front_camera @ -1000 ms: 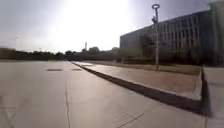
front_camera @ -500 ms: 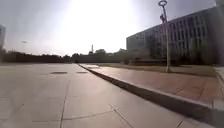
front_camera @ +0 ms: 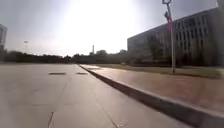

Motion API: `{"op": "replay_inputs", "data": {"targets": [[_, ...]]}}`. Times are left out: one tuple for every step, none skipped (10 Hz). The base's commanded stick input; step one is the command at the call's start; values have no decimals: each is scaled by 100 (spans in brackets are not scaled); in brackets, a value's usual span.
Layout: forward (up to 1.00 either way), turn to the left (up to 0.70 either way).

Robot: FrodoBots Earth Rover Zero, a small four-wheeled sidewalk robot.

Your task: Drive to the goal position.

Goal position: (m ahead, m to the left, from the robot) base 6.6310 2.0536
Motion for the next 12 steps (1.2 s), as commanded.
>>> {"op": "replay_inputs", "data": {"targets": [[70,0],[70,0],[70,0],[70,0],[70,0],[70,0],[70,0],[70,0],[70,0],[70,0],[70,22],[26,57]]}}
